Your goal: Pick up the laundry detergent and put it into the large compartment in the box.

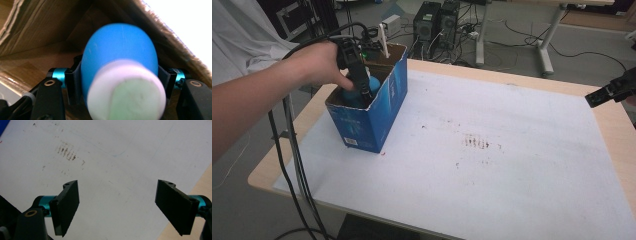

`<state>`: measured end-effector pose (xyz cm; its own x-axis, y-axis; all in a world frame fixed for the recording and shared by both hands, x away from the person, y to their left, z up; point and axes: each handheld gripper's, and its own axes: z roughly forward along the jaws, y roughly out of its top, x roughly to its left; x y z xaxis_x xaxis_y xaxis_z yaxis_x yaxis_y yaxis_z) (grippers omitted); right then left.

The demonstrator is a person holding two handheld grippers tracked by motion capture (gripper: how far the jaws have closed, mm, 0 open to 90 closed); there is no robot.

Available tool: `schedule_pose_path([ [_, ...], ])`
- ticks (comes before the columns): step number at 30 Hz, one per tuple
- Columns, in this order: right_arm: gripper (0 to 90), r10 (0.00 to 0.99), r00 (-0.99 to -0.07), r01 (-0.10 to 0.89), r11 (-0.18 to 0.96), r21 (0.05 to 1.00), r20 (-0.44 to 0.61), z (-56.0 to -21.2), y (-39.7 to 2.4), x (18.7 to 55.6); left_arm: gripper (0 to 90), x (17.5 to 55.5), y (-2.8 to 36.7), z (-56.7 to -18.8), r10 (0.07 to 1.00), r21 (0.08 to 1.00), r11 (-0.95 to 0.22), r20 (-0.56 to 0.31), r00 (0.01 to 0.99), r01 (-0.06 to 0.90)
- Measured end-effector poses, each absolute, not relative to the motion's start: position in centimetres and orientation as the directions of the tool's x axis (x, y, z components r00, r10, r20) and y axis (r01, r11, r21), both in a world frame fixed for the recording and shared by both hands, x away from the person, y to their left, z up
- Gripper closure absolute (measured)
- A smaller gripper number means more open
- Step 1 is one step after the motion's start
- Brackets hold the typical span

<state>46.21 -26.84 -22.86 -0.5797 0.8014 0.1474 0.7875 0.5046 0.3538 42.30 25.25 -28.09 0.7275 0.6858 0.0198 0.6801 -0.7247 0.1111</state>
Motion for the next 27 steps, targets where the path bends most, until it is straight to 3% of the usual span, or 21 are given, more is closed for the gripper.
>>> schedule_pose_path([
  [10, 18.9, 0.801, -0.58, 0.788, 0.505, 0.353, 0.148, -22.96, -26.96, 46.28, 36.4, 42.32, 25.29, -28.05, 0.686, 0.109, -0.725, 0.015, 0.728, 0.68],
  [27, 18.9, 0.802, -0.579, 0.787, 0.502, 0.358, 0.148, -22.89, -27.22, 46.15, 24.2, 42.02, 25.53, -28.14, 0.676, 0.089, -0.735, 0.017, 0.737, 0.672],
])
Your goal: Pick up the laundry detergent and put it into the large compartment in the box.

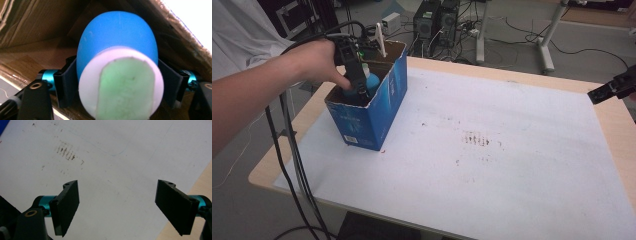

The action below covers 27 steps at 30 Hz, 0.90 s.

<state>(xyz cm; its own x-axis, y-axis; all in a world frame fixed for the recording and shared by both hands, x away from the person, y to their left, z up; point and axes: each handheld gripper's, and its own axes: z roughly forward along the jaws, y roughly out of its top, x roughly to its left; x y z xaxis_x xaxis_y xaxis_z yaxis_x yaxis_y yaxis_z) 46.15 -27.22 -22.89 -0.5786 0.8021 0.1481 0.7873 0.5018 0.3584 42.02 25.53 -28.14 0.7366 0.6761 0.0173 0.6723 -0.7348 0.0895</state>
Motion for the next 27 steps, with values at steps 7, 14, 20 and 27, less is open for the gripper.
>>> schedule_pose_path([
  [7, 18.9, 0.803, -0.578, 0.788, 0.5, 0.36, 0.149, -22.8, -27.4, 46.0, 22.4, 41.8, 25.7, -27.4, 0.667, 0.093, -0.743, 0.034, 0.744, 0.662],
  [14, 18.9, 0.802, -0.578, 0.788, 0.5, 0.36, 0.15, -22.8, -27.6, 45.9, 20.4, 41.5, 26.2, -25.5, 0.67, 0.116, -0.741, 0.054, 0.74, 0.662],
  [20, 18.9, 0.802, -0.579, 0.786, 0.501, 0.362, 0.147, -22.8, -27.8, 45.8, 20.4, 41.0, 26.0, -23.0, 0.668, 0.154, -0.741, 0.074, 0.741, 0.653],
  [27, 18.9, 0.802, -0.579, 0.786, 0.503, 0.361, 0.144, -22.7, -27.9, 45.5, 20.4, 40.5, 23.9, -20.7, 0.619, 0.179, -0.782, 0.105, 0.778, 0.597],
])
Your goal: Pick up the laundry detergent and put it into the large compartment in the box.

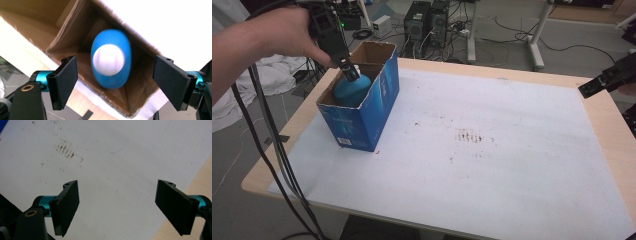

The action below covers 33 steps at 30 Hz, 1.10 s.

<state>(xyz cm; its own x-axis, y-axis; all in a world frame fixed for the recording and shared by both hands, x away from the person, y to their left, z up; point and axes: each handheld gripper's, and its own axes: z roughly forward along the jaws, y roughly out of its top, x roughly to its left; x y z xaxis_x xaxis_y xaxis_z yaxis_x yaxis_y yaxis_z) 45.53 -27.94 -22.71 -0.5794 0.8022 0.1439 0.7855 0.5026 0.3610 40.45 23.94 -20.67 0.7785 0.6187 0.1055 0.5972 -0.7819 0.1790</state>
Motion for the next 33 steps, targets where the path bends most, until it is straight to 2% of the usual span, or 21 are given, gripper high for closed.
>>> schedule_pose_path([
  [17, 18.9, 0.796, -0.593, 0.77, 0.516, 0.374, 0.121, -22.5, -27.7, 44.7, 20.4, 40.3, 13.8, -21.2, 0.386, 0.142, -0.918, 0.105, 0.916, 0.371],
  [25, 18.9, 0.799, -0.591, 0.767, 0.515, 0.382, 0.111, -22.3, -27.6, 44.4, 20.4, 40.6, 9.8, -22.4, 0.311, 0.125, -0.946, 0.103, 0.945, 0.298],
  [33, 18.9, 0.8, -0.59, 0.768, 0.515, 0.382, 0.11, -22.3, -27.9, 44.1, 20.4, 41.0, 7.7, -23.1, 0.274, 0.125, -0.957, 0.095, 0.957, 0.262],
])
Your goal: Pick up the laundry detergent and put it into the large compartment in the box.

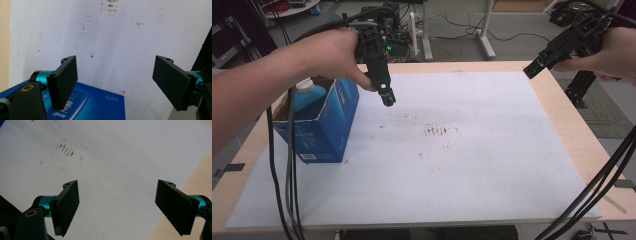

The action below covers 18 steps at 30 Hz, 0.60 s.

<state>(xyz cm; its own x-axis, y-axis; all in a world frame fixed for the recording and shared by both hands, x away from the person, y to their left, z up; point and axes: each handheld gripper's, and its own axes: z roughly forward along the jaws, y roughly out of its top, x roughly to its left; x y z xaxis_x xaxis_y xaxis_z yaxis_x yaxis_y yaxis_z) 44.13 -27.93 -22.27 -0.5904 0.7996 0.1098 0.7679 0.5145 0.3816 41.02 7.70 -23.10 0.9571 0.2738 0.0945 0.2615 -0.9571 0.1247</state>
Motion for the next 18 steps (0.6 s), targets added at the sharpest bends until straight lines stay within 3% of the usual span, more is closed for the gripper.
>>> schedule_pose_path([
  [18, 18.9, 0.777, -0.62, 0.748, 0.545, 0.38, 0.108, -22.3, -27.2, 44.5, 20.4, 41.3, 7.2, -24.5, 0.264, 0.13, -0.959, 0.09, 0.96, 0.252],
])
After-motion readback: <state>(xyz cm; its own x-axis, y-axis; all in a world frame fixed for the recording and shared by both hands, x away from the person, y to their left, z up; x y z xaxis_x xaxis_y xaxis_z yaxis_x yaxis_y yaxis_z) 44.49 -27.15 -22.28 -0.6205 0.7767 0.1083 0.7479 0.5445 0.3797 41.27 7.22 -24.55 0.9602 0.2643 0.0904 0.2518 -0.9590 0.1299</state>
